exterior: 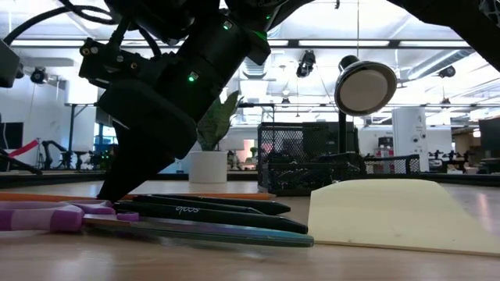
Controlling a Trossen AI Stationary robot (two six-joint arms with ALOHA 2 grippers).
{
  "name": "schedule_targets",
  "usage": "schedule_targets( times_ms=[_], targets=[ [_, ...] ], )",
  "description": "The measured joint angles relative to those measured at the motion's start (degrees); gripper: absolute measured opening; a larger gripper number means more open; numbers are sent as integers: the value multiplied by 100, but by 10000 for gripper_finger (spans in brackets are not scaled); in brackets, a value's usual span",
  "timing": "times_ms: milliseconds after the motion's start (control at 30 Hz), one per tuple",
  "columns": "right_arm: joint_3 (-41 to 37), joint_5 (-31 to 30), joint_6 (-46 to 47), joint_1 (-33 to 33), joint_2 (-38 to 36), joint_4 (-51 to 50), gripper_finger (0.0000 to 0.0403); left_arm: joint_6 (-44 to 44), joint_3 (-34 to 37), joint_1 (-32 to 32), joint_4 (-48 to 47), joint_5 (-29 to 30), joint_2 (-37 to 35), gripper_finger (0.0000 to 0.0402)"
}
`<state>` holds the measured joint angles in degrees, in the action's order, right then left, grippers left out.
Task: Pick and place office supplies into organizer
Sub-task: Put the left orange pencil into the black desk organizer
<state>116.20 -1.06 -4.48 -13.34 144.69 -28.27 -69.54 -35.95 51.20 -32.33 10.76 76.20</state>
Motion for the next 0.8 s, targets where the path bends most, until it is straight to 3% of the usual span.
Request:
schedule_targets(
  times_ms=[300, 567, 700, 800],
  targets=[
    [0, -5, 0, -2, -1, 2, 9, 123, -26, 1, 40, -113, 431, 110],
    [4, -20, 10, -2, -1, 5, 9, 450, -55, 0, 78, -111, 462, 14],
    [106, -110, 210, -4, 3, -54, 19, 639, -72, -11, 87, -138, 379, 9],
    [234, -663, 374, -78, -36, -233, 33, 655, -144, -18, 29, -138, 195, 8]
  ],
)
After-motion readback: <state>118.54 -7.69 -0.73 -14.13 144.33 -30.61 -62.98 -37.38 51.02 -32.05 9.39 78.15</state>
